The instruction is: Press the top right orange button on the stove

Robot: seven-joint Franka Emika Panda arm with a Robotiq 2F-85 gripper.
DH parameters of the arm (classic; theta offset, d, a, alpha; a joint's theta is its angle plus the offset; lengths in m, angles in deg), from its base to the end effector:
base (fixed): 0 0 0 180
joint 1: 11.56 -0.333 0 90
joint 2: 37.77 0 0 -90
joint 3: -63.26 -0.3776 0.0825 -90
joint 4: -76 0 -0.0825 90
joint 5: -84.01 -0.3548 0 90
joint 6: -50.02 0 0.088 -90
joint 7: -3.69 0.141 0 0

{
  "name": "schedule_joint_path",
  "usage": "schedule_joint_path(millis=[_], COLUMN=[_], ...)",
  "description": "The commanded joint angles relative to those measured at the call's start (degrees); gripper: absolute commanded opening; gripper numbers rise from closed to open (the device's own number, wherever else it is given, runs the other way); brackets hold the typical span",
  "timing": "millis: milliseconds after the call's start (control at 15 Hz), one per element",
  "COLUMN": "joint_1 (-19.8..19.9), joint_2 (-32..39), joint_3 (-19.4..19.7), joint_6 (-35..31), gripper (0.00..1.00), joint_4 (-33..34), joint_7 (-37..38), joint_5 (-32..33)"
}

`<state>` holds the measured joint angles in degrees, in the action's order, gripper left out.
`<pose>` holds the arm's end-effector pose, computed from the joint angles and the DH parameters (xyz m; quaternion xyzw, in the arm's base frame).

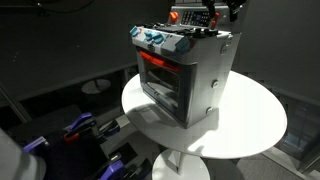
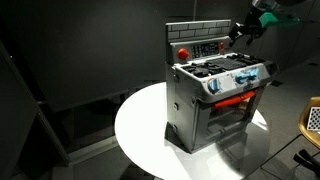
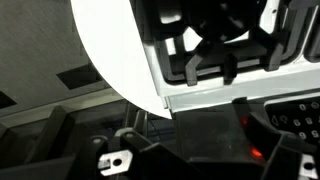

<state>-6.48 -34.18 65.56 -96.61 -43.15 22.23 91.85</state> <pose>0.5817 -0.0755 0.4890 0.9620 -0.1717 0.2103 0.0295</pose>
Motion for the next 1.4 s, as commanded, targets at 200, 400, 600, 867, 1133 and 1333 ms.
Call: schedule_joint_path(millis=[200,400,600,867,1133,1333], joint_1=[-2.2,-2.6,-2.9,-2.8,-2.3,-1.9], joint_2=[4.2,5.8,6.6,4.7,0.8,-3.3], joint_3=[1.4,1.9,2.5,2.4,1.9,1.7], joint_6=[0.3,0.2,0.2,4.2,11.8,17.8], gripper=[1.0,1.0,1.0,1.0,1.0,1.0], joint_4=[6.1,7.8,8.6,7.8,5.8,4.0], joint_7=[2.4,2.3,2.2,0.7,-2.8,-6.7], joint_5=[1.6,1.7,1.6,0.0,-2.2,-4.5])
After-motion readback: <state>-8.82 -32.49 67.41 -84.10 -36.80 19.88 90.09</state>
